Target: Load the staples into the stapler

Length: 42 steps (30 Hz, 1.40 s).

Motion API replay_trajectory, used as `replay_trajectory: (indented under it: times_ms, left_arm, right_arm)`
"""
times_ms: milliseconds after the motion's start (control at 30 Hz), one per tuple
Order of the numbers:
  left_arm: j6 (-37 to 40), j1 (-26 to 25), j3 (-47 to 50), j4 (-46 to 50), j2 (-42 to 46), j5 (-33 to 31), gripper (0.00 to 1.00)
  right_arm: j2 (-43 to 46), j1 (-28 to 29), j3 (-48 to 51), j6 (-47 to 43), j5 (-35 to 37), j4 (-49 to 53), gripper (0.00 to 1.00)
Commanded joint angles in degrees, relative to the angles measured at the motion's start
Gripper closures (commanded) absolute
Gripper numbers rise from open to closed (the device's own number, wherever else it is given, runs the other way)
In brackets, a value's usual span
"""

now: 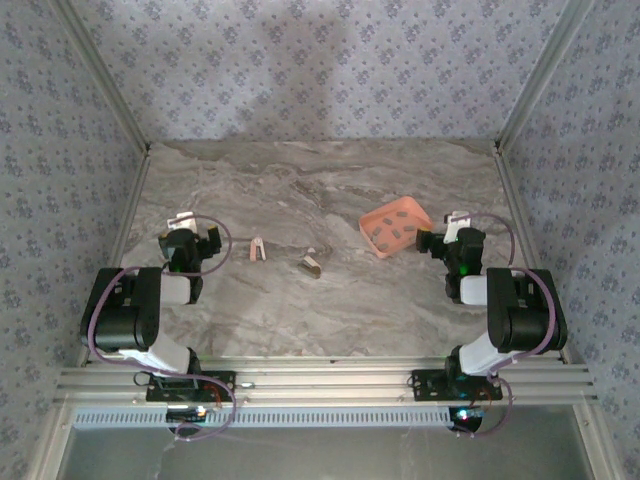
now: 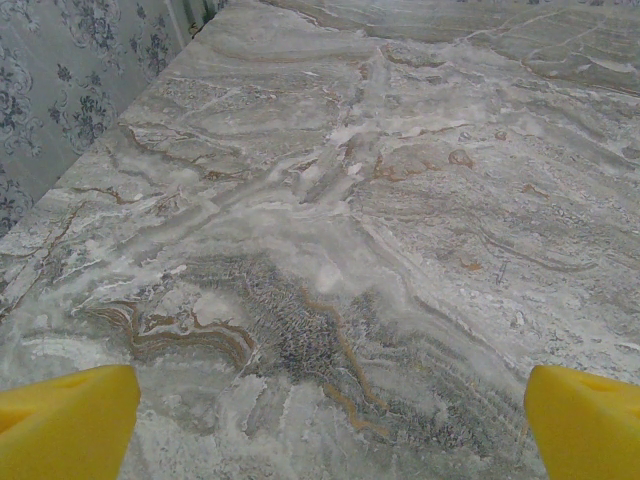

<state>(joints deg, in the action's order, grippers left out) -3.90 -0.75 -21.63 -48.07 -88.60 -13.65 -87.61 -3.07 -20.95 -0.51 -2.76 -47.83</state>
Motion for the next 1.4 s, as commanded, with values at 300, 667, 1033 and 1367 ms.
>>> replay_trajectory:
  times_ms: [300, 667, 1033, 1367]
  left_arm:
    - [0.68, -0.14, -4.68, 10.5, 6.43, 0.31, 0.07]
    - [-9.16, -5.83, -21.5, 52.35, 20.68, 11.61, 0.27]
    - [-20.33, -8.79, -21.44, 61.6, 22.49, 25.41, 0.28]
    - [-21.09, -8.93, -21.01, 63.5, 23.73, 23.57, 0.27]
  right_arm:
    - [6.89, -0.62, -2.35, 1.22, 3.52, 7.74, 0.0]
    - [28.2, 5.62, -20.24, 13.95, -2.21, 52.08, 0.0]
    - [10.87, 41.37, -34.74, 7.83, -0.63, 69.82, 0.0]
    - [-14.32, 51.03, -54.82, 0.81, 1.7, 83.68, 0.15]
